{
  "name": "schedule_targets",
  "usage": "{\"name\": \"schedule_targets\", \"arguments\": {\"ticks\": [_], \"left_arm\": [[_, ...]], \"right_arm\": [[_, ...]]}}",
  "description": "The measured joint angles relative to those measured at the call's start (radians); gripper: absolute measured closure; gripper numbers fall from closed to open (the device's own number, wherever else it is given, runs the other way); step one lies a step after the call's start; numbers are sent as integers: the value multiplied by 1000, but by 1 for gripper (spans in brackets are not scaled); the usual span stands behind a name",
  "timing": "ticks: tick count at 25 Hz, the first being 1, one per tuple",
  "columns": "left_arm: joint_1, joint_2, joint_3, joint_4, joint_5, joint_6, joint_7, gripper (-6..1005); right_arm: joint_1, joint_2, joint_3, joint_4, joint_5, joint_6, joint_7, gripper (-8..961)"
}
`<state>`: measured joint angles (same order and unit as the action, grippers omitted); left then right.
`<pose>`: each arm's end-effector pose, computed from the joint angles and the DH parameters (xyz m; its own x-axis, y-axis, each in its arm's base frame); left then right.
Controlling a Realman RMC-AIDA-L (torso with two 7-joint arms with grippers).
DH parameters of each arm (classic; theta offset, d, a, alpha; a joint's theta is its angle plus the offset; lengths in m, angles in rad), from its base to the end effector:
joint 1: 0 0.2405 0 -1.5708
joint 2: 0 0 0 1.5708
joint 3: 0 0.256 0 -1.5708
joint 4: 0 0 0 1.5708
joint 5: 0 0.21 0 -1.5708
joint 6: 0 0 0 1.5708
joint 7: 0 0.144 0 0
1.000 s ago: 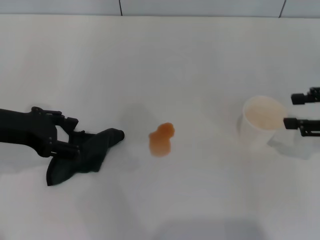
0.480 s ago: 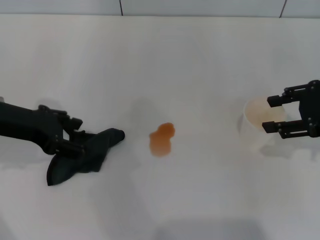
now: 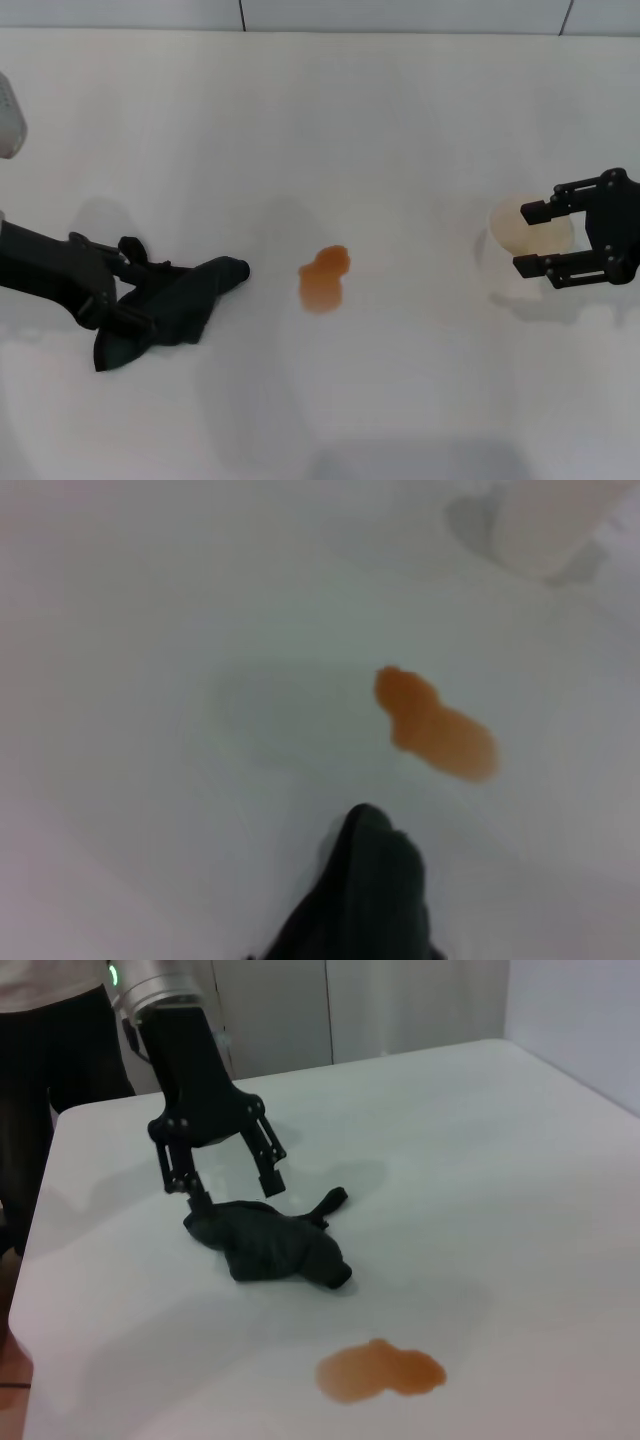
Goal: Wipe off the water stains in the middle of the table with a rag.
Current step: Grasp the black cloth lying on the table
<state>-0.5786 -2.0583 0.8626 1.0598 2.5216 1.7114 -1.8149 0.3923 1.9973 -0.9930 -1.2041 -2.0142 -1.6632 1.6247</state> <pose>-0.2613 0.3338 0.0366 0.8639 0.4919 -0.1082 0.4719 -0.8656 -0.1673 0.2365 0.3209 0.0632 0.9610 -0.1961 -0.1948 -0.2374 -0.9465 -0.2184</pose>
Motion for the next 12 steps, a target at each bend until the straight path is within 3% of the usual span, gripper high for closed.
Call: {"name": "schedule_targets", "arguments": {"ticks": [12], "left_arm": [[1,-15,30,-21,35,-75,11,299]], "right_arm": [[-3,10,-27,11,5,9,-6,325]]}}
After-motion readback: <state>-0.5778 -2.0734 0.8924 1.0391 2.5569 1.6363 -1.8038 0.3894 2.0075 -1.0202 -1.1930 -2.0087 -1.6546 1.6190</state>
